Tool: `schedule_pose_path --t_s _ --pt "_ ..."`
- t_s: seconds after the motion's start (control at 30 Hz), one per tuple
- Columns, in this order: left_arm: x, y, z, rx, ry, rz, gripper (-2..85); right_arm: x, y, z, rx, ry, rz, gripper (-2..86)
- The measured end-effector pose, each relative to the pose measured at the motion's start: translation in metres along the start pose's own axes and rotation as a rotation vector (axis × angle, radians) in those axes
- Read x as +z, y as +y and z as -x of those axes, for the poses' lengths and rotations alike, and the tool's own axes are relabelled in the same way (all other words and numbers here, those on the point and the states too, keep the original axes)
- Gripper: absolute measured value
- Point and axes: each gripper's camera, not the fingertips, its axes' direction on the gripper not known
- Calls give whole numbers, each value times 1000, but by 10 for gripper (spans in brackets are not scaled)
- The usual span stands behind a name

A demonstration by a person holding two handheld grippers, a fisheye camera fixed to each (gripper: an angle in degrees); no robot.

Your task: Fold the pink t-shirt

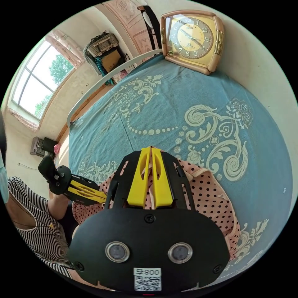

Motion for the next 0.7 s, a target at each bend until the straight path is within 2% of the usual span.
schedule_pose_path --t_s 0.17,0.37,0.5,0.63,0.7 --pt "0 0 1 -5 2 -6 1 -10 25 31 -87 -10 -41 1" --pt "0 1 -1 -4 -31 2 1 49 27 56 -133 133 142 1" --pt "-4 5 2 -18 -46 -4 1 64 28 72 -167 215 141 0" --pt "-8 9 5 -36 -41 -11 1 67 44 72 -148 214 76 -1" --pt "-10 12 5 -40 -51 -14 1 67 49 64 -101 144 76 0"
